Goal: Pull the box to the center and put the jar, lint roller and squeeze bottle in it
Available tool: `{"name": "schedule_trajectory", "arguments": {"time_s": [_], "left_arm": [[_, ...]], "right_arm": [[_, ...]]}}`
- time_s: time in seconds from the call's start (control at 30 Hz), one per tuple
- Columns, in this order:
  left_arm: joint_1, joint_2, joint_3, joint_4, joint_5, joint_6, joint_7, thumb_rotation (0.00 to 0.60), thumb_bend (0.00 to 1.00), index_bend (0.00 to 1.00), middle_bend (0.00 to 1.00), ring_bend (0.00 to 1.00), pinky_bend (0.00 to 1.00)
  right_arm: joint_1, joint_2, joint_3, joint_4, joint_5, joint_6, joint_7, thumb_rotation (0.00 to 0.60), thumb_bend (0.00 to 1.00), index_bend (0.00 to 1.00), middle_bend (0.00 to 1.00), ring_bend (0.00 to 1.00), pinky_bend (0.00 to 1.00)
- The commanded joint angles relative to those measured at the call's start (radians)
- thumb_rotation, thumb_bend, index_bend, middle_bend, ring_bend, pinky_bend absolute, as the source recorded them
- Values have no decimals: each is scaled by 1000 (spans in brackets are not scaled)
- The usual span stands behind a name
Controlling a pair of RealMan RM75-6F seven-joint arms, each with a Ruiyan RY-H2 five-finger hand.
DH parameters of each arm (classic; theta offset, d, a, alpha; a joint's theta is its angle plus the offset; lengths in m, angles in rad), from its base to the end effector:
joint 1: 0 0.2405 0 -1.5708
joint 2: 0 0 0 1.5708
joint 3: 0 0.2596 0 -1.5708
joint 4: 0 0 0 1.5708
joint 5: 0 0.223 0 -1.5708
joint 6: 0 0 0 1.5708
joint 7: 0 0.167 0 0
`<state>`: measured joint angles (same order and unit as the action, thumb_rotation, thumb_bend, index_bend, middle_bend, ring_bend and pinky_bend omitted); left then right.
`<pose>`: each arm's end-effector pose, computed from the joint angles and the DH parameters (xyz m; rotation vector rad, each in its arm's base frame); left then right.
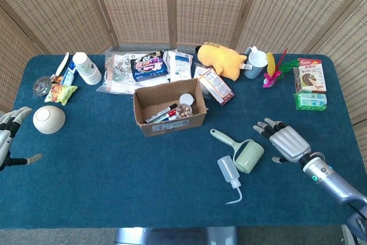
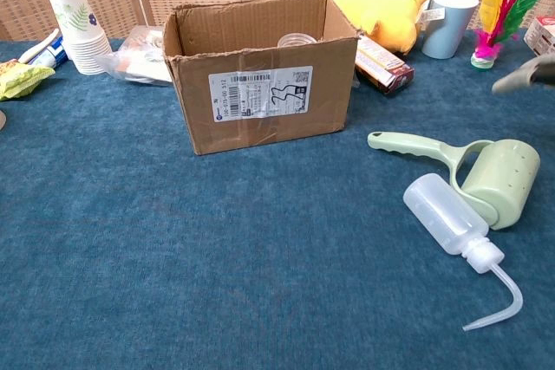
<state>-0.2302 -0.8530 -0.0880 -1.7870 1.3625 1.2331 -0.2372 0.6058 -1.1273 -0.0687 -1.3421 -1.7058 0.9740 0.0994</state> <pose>-0.2985 0.2528 0.1939 -1.3874 -1.1456 -0.9360 -0.2805 -0.3343 0.0846 2.1351 -0.6532 0.6211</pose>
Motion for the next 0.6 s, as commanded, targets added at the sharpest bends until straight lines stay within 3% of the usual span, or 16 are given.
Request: {"name": "schedule_trajectory", "arguments": {"time_s": [0.03,0.33,0.6], "left_arm": [[-1,-1,0,1,-1,-2,-1,600,51,0,0,0,74],[1,1,2,2,5,2,-8,600,50,0,0,0,75],[2,4,1,9,4,0,-23,600,51,0,0,0,75]], "right_arm": [[9,-29,-18,12,-23,-15,-34,600,0,41,0,9,208],[22,-88,-19,30,-17,-37,-68,600,0,65,24,25,227],[23,-137,-19,78,-14,-26,-78,600,35,158,161,143,237]]}}
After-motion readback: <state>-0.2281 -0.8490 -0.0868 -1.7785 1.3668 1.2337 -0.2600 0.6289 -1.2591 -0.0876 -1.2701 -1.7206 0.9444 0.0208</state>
